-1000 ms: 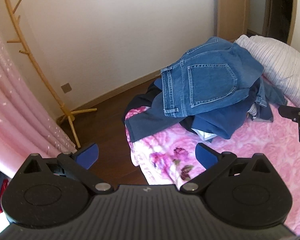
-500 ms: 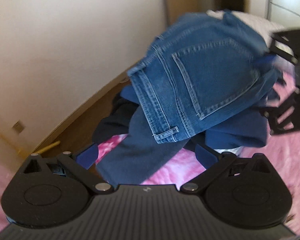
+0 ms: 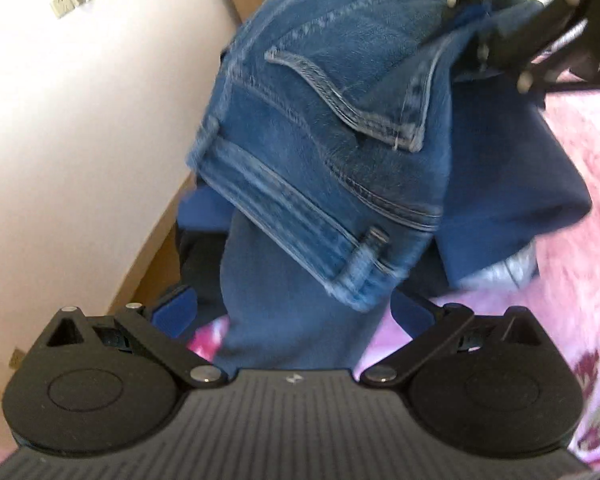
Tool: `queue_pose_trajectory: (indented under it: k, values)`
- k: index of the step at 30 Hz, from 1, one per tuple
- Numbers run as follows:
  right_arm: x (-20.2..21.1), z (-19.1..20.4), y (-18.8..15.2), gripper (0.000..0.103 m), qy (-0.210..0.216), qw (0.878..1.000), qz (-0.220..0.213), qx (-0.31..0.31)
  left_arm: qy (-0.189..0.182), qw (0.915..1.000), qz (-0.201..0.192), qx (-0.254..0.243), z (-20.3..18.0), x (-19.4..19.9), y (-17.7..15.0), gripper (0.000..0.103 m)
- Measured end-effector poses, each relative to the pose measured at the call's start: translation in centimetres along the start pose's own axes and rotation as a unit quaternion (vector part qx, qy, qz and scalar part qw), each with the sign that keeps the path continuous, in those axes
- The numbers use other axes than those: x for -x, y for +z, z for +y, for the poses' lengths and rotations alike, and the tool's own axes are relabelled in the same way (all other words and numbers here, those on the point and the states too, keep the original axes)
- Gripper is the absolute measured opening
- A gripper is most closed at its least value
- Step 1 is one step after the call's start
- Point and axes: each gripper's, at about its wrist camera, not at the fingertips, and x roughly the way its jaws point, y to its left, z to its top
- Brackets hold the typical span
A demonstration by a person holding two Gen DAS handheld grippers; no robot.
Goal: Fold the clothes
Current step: 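Grasp the blue jeans waistband with the right gripper while the left gripper approaches, then lift the blue jeans off the pile with the right gripper and carry them over the bed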
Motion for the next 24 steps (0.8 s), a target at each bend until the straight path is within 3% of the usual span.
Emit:
queue_pose_trajectory:
  k: [4, 8, 11, 21, 24]
  values:
    - [3.1, -4.0, 0.6, 0.007, -0.018, 0.997, -0.026, -0.067, -0.016, 0.9988, -0.046, -0.008, 0.6, 0.7, 2.6, 0.103]
    - [6.1, -8.1, 1.3, 0.007, -0.042, 0.989, -0.050, -0.131, -0.053, 0.9920, -0.110, -0.031, 0.4, 3.5, 4.6, 0.102]
    - [8.2, -10.9, 1.6, 0.006, -0.070, 0.981, -0.067, -0.167, -0.057, 0.9868, -0.146, -0.040, 0.1, 5.9, 5.3, 0.102]
    - [17.5, -16.6, 1.1, 0.005, -0.146, 0.949, -0.123, -0.253, -0.015, 0.9856, -0.164, -0.038, -1.1, 8.6, 6.5, 0.102]
    - [21.7, -15.4, -0.3, 0.004, -0.162, 0.941, -0.133, -0.267, -0.008, 0.9823, -0.182, -0.045, -2.4, 10.1, 7.9, 0.102]
